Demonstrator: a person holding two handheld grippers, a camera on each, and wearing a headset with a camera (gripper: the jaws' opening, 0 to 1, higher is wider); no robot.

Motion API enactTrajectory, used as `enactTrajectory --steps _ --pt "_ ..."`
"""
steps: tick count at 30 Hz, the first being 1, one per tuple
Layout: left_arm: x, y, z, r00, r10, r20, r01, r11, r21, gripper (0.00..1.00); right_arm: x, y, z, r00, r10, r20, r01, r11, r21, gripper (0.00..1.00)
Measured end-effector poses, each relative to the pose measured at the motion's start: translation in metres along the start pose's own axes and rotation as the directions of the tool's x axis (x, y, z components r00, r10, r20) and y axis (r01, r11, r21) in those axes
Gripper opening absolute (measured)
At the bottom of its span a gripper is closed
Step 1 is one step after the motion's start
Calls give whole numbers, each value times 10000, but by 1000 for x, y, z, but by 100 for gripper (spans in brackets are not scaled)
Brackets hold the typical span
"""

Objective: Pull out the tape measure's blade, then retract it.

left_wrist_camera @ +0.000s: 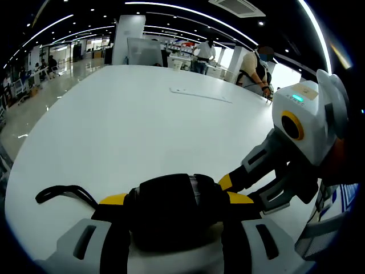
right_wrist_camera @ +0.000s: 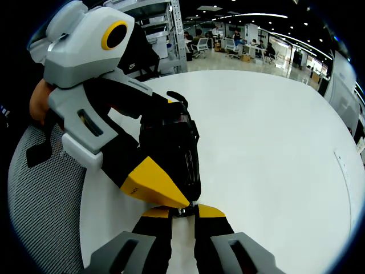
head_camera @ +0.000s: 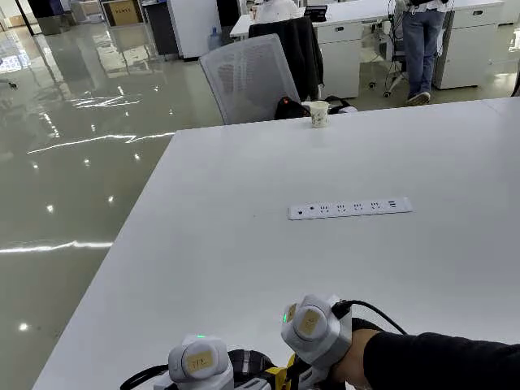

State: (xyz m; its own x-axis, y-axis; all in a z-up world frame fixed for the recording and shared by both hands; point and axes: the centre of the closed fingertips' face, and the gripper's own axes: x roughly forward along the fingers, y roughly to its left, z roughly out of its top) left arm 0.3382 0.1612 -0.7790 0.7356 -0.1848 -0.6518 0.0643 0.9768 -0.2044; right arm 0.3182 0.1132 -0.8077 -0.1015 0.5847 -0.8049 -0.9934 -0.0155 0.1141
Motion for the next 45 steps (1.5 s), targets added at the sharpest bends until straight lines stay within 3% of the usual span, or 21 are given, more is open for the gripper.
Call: enactTrajectory --steps 15,21,28,32,35,39,41,43,45 --pt "-1 -1 0 10000 10 65 -11 9999 124 61 0 2 0 10000 -57 17 57 9999 -150 12" --pt "0 -1 0 9999 79 132 -83 9996 280 62 1 0 0 9994 -339 59 340 9993 -161 13" --pt "1 -2 1 9997 60 232 -70 9991 421 63 -1 -6 -1 9971 -757 85 758 9970 -122 21" --pt "1 -2 2 9998 -105 155 99 9991 406 64 -6 -4 0 9959 -874 218 874 9962 8 21" --pt "1 -4 6 9992 -246 321 226 9979 611 64 -11 -4 -4 9949 -976 264 974 9952 92 22" --pt "0 -10 15 9965 -603 572 564 9961 684 73 -21 -5 -10 9931 -1120 358 1112 9935 248 23" --pt "0 -17 14 9951 -899 401 859 9919 939 80 -27 -4 -11 9920 -1181 439 1169 9927 302 22" --pt "-1 -21 16 9935 -1031 490 961 9871 1278 83 -33 -4 -13 9904 -1270 548 1250 9914 389 24" --pt "-1 -25 17 9905 -1254 557 1153 9808 1576 92 -40 -3 -16 9888 -1339 667 1302 9899 570 25"
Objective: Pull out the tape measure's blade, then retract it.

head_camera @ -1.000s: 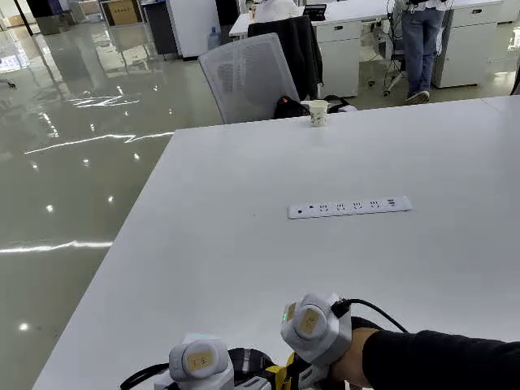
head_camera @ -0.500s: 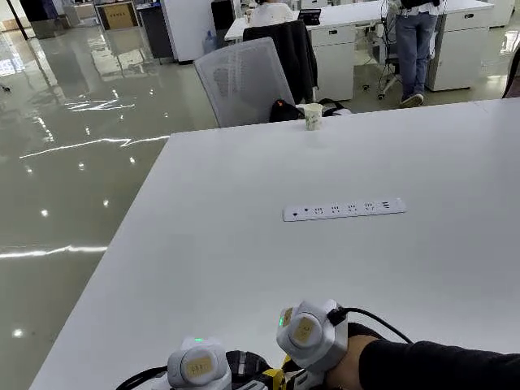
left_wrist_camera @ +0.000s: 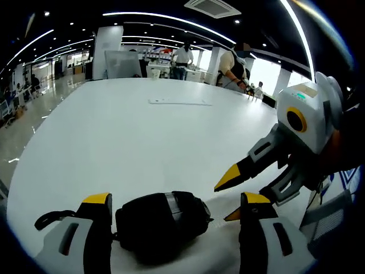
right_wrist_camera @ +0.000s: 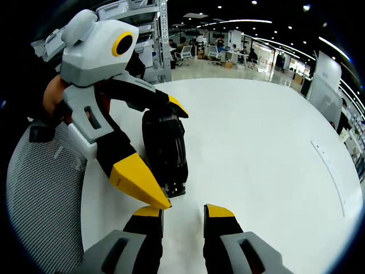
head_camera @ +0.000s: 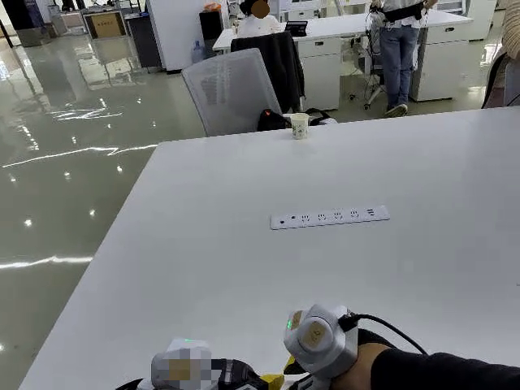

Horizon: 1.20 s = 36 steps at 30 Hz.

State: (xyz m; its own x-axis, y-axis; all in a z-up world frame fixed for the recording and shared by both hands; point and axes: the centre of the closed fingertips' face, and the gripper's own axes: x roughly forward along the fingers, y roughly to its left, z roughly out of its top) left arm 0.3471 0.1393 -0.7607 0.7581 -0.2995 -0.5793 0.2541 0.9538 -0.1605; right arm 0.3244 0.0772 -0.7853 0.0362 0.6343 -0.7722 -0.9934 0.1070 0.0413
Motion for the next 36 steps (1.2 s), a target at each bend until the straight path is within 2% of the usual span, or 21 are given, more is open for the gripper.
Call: enactTrajectory --steps 1,3,5,7,9,10,13,15,20,22,24,27,30,33,36 --pt "0 -3 -1 9997 -239 -4 239 9997 -9 99 -4 0 -3 10000 -28 10 28 10000 67 25" --pt "-2 -6 -3 9989 -431 -160 433 9990 141 99 -10 1 -6 9998 -110 146 108 9999 93 29" --pt "-5 -6 -9 9970 -568 -524 601 9962 636 99 -16 1 -10 9994 -154 299 145 9995 292 31" --pt "-7 -12 -15 9913 -1010 -840 1063 9924 617 99 -23 1 -13 9986 -258 451 237 9986 470 33" --pt "-9 -15 -12 9883 -1374 -658 1428 9860 866 99 -30 -3 -17 9971 -538 540 505 9969 602 32" --pt "-10 -13 -12 9888 -1303 -725 1364 9868 877 99 -34 -4 -19 9963 -626 592 583 9958 710 32" --pt "-14 -14 -16 9824 -1610 -952 1691 9819 848 99 -45 -6 -23 9929 -842 837 752 9916 1056 33" --pt "-17 -14 -17 9782 -1812 -1017 1887 9796 688 99 -51 -6 -29 9923 -887 864 784 9902 1155 34" --pt "-25 -14 -19 9694 -2187 -1117 2273 9712 712 99 -66 -2 -39 9900 -983 1011 836 9866 1399 38" --pt "-27 -11 -20 9703 -2149 -1108 2249 9704 878 99 -71 -1 -43 9894 -1034 1022 879 9854 1457 40" --pt "-31 -14 -20 9631 -2483 -1041 2575 9623 874 99 -77 -2 -46 9881 -1113 1059 940 9832 1566 41" --pt "-36 -8 -22 9659 -2380 -1024 2506 9583 1370 99 -85 -3 -52 9856 -1240 1145 1029 9792 1749 43" --pt "-39 -2 -24 9645 -2400 -1099 2537 9577 1357 99 -92 -4 -59 9828 -1438 1162 1216 9763 1792 44" --pt "-43 8 -26 9681 -2245 -1115 2402 9581 1560 99 -98 -4 -66 9782 -1625 1293 1340 9695 2051 47" --pt "-52 15 -25 9650 -2376 -1108 2524 9563 1478 99 -104 -2 -76 9736 -1720 1498 1354 9644 2273 50"
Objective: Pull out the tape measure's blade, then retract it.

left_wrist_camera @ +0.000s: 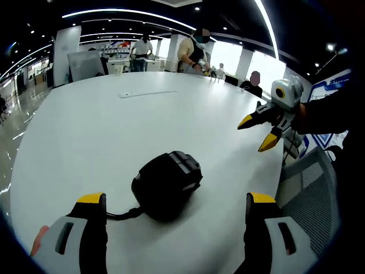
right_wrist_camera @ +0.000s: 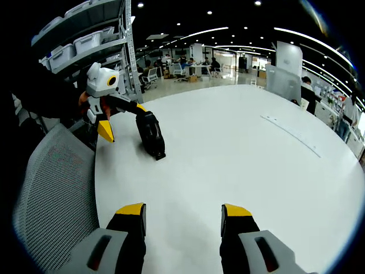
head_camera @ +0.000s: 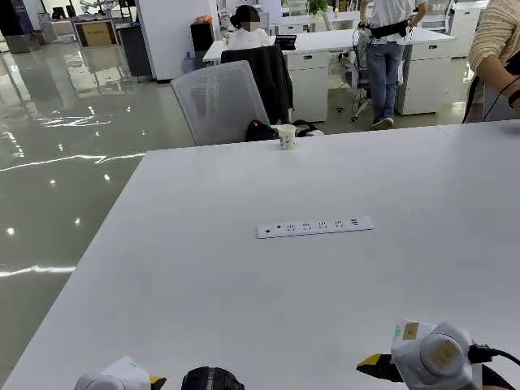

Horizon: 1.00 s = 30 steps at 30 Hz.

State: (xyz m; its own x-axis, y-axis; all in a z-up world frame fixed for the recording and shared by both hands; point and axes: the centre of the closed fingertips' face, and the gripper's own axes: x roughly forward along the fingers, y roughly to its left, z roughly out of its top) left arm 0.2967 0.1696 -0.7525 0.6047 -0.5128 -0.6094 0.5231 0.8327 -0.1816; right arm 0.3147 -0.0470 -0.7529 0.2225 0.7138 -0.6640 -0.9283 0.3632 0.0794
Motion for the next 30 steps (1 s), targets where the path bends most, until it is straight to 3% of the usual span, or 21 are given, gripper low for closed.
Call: enactTrajectory --steps 5,10,16,30 --pt "-13 6 -3 10000 11 15 -11 10000 9 99 -14 -1 -16 9998 -188 -13 189 9997 140 55" --pt "-23 15 -13 9994 150 -319 -154 9998 -113 99 -30 -6 -30 9992 -395 -61 398 9982 452 60" --pt "-37 20 -16 9992 172 -366 -173 9998 -23 99 -46 -9 -51 9985 -499 -238 515 9960 734 66" --pt "-56 27 -28 9990 254 -373 -252 9997 69 99 -82 -32 -76 9923 -1164 -432 1208 9852 1218 74"
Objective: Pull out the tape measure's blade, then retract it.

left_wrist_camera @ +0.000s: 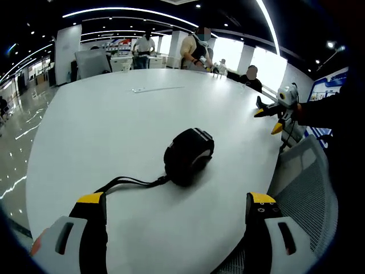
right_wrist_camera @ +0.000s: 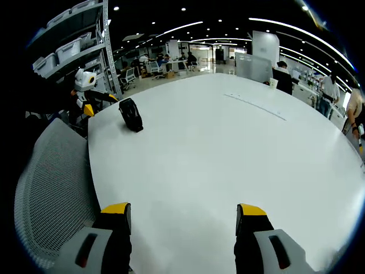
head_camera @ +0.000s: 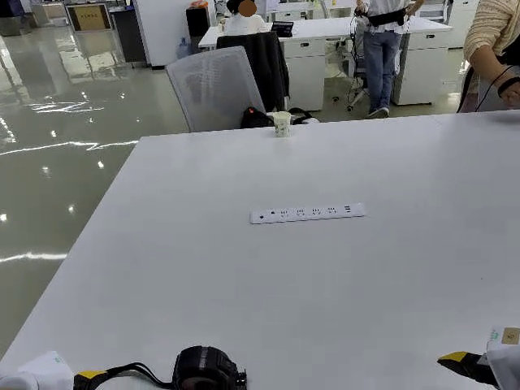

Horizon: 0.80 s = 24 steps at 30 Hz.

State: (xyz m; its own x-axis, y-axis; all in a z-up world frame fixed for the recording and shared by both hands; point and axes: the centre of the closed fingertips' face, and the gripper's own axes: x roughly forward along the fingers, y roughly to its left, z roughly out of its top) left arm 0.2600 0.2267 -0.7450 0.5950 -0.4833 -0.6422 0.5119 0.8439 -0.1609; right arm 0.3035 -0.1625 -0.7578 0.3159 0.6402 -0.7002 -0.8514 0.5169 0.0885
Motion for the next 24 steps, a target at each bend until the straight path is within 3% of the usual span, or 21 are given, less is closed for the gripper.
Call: enactTrajectory --steps 7,14,18,24 --pt "-3 5 -1 10000 56 -25 -56 10000 -75 99 -13 -1 -11 10000 12 -38 -12 9999 104 84" --pt "-3 4 0 9999 -10 -118 10 10000 11 99 -23 -11 -22 9995 -309 -38 310 9987 396 98" --pt "-4 7 0 9998 -10 -181 12 10000 92 99 -29 -15 -22 9988 -476 71 473 9981 401 99" --pt "-7 9 2 9998 40 -211 -37 9999 159 99 -29 -7 -25 9996 -282 -36 283 9990 335 99"
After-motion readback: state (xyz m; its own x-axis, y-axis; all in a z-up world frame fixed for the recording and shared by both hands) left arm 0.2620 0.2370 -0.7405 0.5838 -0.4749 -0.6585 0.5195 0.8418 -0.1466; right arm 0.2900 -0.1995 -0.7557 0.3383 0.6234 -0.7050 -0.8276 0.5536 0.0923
